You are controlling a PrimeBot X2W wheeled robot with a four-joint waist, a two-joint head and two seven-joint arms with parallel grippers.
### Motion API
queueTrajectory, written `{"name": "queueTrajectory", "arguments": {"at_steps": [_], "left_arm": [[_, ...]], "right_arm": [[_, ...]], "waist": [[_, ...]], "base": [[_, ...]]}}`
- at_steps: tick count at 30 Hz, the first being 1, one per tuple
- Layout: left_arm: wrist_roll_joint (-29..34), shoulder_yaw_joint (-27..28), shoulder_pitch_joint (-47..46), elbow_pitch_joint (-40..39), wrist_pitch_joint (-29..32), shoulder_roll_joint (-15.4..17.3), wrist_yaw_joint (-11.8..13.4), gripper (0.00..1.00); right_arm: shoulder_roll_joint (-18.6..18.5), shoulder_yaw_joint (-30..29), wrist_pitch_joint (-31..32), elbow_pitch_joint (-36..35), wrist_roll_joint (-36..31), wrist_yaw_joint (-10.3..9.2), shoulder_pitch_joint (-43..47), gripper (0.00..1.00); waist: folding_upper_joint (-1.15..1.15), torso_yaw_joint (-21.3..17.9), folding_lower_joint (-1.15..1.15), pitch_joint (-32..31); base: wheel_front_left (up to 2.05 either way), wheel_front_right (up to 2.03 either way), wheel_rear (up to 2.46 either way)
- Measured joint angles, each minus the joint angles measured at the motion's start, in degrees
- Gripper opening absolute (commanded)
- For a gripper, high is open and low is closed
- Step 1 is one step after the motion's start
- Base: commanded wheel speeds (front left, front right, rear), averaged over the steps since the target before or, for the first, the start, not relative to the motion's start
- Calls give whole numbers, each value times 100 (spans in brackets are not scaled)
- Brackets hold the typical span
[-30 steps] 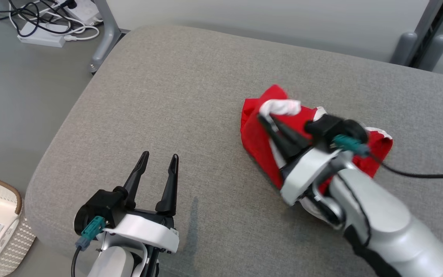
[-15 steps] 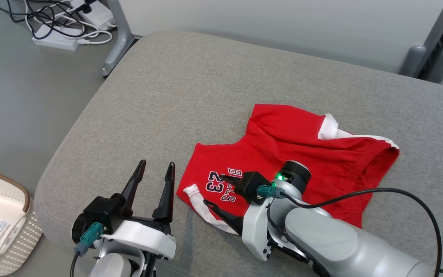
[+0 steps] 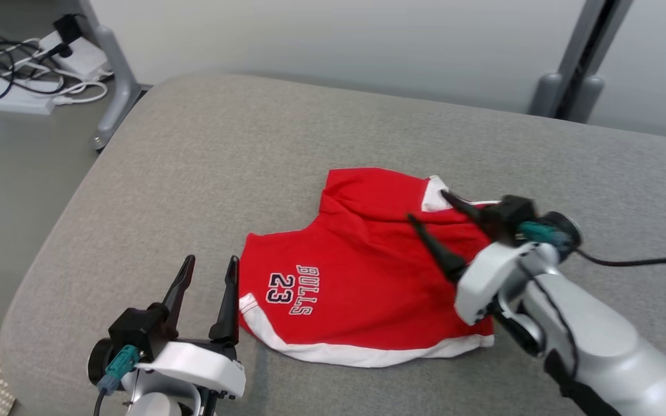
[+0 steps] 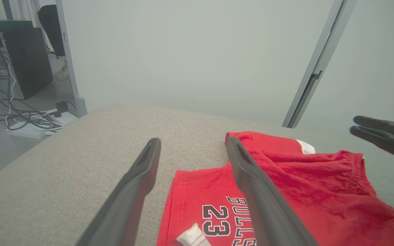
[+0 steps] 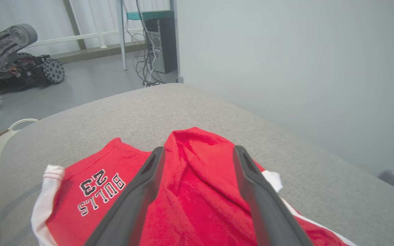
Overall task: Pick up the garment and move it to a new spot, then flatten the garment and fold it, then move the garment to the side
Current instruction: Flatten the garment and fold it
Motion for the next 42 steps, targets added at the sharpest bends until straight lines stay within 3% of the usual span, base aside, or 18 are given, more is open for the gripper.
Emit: {"name": "queueTrajectory", "arguments": {"at_steps": [7,10,16,28,36,42], "left_arm": [[81,140,90,268,1,-1,42,100],[118,192,172,441,1,-3,79,100],[144,267,185,797,1,-3,226,100],[115,209,107,1473,389,21,428,100],[162,187,-113,1635,724,38,772,100],[110,135,-171,1748,937,52,779,100]], "right_arm": [[-151,-2310,-30,-1010,-939,-1,1448,100],[82,-2867,-30,-1367,-1273,-1,2187,100],[467,-3431,34,-1871,-1820,-1,3072,100],[733,-3695,375,-2503,-2212,-1,3429,100],[778,-3652,430,-2628,-2263,-1,3456,100],[790,-3673,433,-2639,-2264,-1,3456,100]], "waist": [[0,-402,0,-156],[0,-540,0,-219],[0,-707,0,-249],[0,-853,0,-226],[0,-1016,0,-126],[0,-1044,0,-78]], "base": [[0,0,0],[0,0,0],[0,0,0],[0,0,0],[0,0,0],[0,0,0]]}}
